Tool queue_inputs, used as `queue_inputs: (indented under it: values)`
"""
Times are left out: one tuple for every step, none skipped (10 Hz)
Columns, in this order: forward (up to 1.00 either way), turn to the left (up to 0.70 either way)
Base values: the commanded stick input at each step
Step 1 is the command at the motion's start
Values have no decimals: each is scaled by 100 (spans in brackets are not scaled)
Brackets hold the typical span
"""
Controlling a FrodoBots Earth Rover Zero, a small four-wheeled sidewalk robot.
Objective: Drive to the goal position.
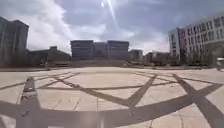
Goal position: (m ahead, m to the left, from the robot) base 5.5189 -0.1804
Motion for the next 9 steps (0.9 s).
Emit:
queue_inputs:
  values:
    - [70,0]
    - [70,0]
    - [70,0]
    - [70,0]
    - [70,0]
    - [70,0]
    - [70,0]
    - [70,0]
    - [70,0]
